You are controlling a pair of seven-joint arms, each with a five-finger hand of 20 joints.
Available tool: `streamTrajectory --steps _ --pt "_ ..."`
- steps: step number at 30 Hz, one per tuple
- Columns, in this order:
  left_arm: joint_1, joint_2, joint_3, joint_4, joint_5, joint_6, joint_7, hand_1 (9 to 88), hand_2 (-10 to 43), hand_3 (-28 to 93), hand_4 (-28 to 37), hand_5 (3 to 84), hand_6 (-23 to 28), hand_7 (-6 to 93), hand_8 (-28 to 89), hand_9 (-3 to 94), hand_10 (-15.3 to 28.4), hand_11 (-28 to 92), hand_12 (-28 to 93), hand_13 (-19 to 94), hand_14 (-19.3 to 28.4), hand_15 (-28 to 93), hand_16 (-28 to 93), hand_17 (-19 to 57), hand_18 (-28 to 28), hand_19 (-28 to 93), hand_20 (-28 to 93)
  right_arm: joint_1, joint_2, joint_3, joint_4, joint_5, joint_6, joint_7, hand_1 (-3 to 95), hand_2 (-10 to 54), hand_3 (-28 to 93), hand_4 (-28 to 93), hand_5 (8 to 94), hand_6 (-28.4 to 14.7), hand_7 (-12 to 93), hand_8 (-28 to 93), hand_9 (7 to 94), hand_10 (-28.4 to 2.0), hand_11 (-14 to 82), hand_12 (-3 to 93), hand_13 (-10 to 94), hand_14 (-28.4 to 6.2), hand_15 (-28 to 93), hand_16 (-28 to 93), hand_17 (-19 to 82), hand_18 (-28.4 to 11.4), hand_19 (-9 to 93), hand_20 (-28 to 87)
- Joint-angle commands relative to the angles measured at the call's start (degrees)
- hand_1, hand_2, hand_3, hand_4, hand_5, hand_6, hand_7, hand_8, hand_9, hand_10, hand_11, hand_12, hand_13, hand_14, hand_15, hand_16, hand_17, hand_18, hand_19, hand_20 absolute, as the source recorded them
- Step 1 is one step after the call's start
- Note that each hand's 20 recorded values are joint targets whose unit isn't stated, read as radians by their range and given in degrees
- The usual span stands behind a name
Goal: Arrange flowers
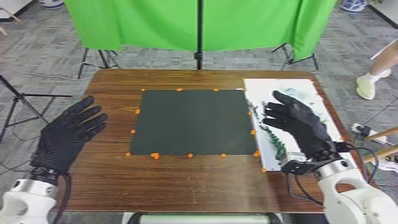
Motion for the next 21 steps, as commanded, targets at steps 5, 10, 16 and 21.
streamTrajectory --steps 5,10,16,21 --pt "0.64 0.0 -0.71 -0.45 5.11 1.17 -1.28 26.2 -4.4 70 -25.1 32.2 2.5 20.4 -12 27.9 11.6 25 15 22 14.8 38 -2 -7.8 21.4 47 8 0.47 0.01 -2.09 0.6 -1.45 0.92 0.12 15.6 -4.0 80 -28 29.1 -1.7 19 -14 34.6 -11.2 11.9 18.2 29 -10.0 16 25 4 -21.1 46 18" --pt "-0.13 0.65 -0.58 -0.6 4.08 1.46 -1.03 26.2 -4.4 70 -25.3 32.2 2.6 20.5 -12 27.8 11.6 25 15 22 14.8 38 -2 -7.8 21.3 47 8 2.91 2.35 -2.92 1.54 -2.07 1.77 -0.77 15.5 -3.6 78 -28 28.8 -1.7 19 -14 34.5 -11.3 12.1 18.1 29 -10.1 17 25 4 -21.0 46 18" --pt "-0.16 -0.11 0.62 -0.79 2.66 0.88 -0.84 26.1 -4.4 70 -25.3 32.1 2.5 20.6 -12 27.7 11.6 25 15 22 14.8 38 -2 -7.7 21.2 47 8 1.69 4.55 -1.94 0.91 -1.18 2.76 -0.51 14.8 -4.2 78 -28 28.7 -1.8 19 -15 34.3 -11.5 12.1 18.0 29 -10.1 17 25 4 -21.0 47 17" --pt "-1.15 -0.86 2.88 0.28 2.87 0.54 0.1 25.9 -4.2 70 -25.4 32.1 2.5 20.6 -12 27.8 11.6 25 15 22 14.8 38 -2 -7.7 21.2 47 8 -2.83 7.87 1.38 -1.51 -0.05 4.82 0.01 15.1 -4.4 77 -28 28.6 -1.8 19 -15 34.1 -11.4 12.4 18.1 29 -10.2 17 24 4 -21.0 47 17"
